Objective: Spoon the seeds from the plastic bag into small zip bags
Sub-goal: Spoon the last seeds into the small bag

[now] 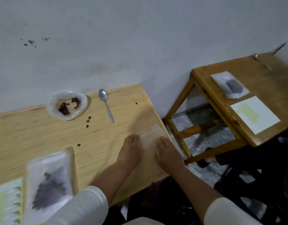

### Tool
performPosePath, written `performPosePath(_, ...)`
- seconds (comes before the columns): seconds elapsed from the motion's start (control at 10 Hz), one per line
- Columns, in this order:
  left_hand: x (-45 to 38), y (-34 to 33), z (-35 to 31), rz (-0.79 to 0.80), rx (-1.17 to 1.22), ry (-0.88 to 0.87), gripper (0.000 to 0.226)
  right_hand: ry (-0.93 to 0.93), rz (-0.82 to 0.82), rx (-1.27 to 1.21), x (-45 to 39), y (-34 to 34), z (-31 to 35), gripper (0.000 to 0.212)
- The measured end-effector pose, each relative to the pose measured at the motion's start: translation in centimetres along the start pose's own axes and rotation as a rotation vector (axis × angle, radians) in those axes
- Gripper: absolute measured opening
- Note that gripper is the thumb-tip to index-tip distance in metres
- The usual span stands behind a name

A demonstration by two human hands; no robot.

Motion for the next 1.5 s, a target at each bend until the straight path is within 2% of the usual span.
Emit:
performPosePath(0.1,-1.8,-1.3,3.7,-0.243,0.448,0.22,0.055,0.087,0.02,0.045,-0.1,-1.6,-0.4,0.051)
performPosePath(0.2,-3.3,-0.5,3.6,-0.276,0.439,0.218,0.057,0.122,0.032,0.076,-0.3,-2.7,-0.4,0.057)
performPosePath(0.4,-5.3,-0.6,3.6,-0.243,0.418,0.239,0.046,0.098,-0.094,-0.116,-0.4,-0.8,-0.2,0.053)
performPosePath(0.5,-5.1,0.4,3.6,-0.245,0.572,0.248,0.034,0.098,-0.148,-0.232,-0.6,0.5,-0.3,0.05)
performPosePath(0.6,-4.5,2.2,3.3,-0.272,0.605,0.178,0.023,0.094,-0.153,-0.261,-1.8,1.6,-0.3,0.051)
performPosePath(0.7,-3.7,4.7,3.9,-0.329,0.642,0.107,0.018,0.109,-0.214,-0.419,-3.7,4.2,0.0,0.061)
performPosePath(0.8,-2.7,8.0,5.2,-0.384,0.696,0.073,0.019,0.178,-0.289,-0.521,-5.0,8.3,2.8,0.051)
performPosePath(0.9,-1.3,12.2,7.8,-0.522,0.777,0.106,0.025,0.246,-0.335,-0.607,-5.8,12.3,6.3,0.023)
performPosePath(1.0,1.4,16.3,11.2,-0.726,0.823,0.203,0.033,0.267,-0.401,-0.651,-6.2,15.3,9.4,0.008)
performPosePath(1.1,5.3,19.3,14.5,-0.938,0.884,0.349,0.042,0.239,-0.416,-0.712,-6.2,16.4,12.8,0.008)
performPosePath(1.2,7.6,18.9,16.9,-0.89,1.14,0.502,0.045,0.29,-0.392,-0.827,-5.3,16.3,16.9,0.014)
performPosePath(1.3,9.0,17.2,18.6,-0.807,1.382,0.52,0.049,0.383,-0.259,-0.968,-4.2,14.7,21.1,0.012)
performPosePath(1.4,10.7,15.9,20.5,-0.782,1.498,0.519,0.052,0.428,-0.083,-1.044,-3.2,12.5,24.6,0.02)
performPosePath(1.5,12.2,14.9,22.2,-0.77,1.529,0.532,0.041,0.423,-0.002,-1.05,-2.5,10.8,26.9,0.034)
Point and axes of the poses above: each hand's wrist, its own x-axis away from the middle knuckle, its own y-axis out of the back of the hand, z = x × y, the point moved 10 cm from there along -x, towards the middle knuckle, and after that the axes turned 1 degree about -y, right-handed, at the moved point
